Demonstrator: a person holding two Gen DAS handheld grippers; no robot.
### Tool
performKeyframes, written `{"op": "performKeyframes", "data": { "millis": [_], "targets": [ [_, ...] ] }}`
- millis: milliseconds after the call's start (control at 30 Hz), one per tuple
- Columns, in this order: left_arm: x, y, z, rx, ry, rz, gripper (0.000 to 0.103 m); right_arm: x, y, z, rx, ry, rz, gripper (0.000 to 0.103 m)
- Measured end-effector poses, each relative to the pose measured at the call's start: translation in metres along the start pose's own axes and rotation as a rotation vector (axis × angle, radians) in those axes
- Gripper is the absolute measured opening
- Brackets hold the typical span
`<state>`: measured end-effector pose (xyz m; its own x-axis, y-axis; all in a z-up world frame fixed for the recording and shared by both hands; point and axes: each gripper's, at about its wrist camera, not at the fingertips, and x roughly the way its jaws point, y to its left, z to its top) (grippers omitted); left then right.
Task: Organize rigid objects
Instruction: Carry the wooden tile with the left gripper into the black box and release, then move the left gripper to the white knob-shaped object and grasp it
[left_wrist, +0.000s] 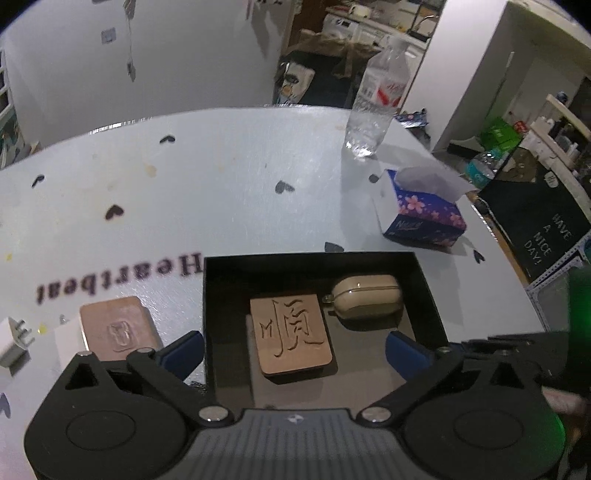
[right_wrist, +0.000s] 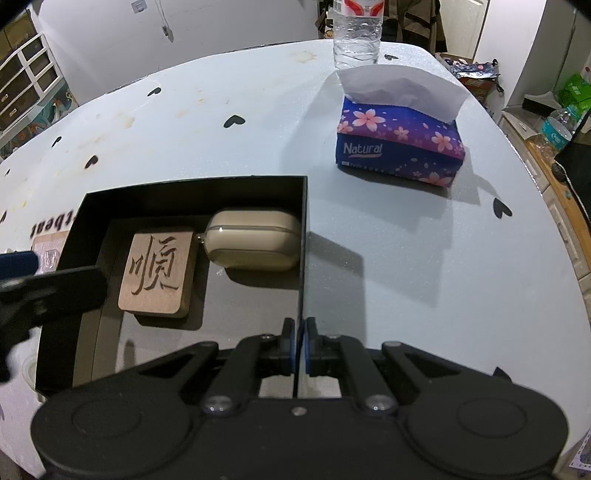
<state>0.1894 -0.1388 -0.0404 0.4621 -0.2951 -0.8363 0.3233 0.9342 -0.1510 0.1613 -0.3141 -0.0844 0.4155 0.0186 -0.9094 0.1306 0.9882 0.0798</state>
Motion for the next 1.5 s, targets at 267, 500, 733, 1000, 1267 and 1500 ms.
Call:
{"op": "performKeyframes", "data": {
  "millis": [267, 500, 733, 1000, 1267, 1500],
  "targets": [
    [-0.024, 0.015, -0.015, 0.039, -0.067, 0.021, 0.103, 0.000, -0.001, -0.001, 0.005, 0.000, 0.005, 0.005],
    [-0.036, 0.041, -0.028, 0.001, -0.102, 0.035, 0.103, 0.000, -0.001, -0.001, 0.005, 0.000, 0.005, 0.005],
    [-0.046, 0.074, -0.043, -0.045, -0.164, 0.043, 0.103, 0.000, -0.001, -0.001, 0.006, 0.001, 0.006, 0.005],
    [-0.049, 0.110, -0.059, -0.090, -0.137, 0.096, 0.103, 0.000, -0.002, -0.001, 0.005, 0.000, 0.006, 0.005],
    [-0.042, 0.127, -0.078, -0.082, -0.050, 0.043, 0.081, 0.000, -0.002, -0.001, 0.005, 0.001, 0.006, 0.005],
    [-0.029, 0.116, -0.090, -0.019, 0.046, -0.033, 0.060, 0.000, -0.002, -0.001, 0.006, 0.001, 0.006, 0.005]
  ]
}}
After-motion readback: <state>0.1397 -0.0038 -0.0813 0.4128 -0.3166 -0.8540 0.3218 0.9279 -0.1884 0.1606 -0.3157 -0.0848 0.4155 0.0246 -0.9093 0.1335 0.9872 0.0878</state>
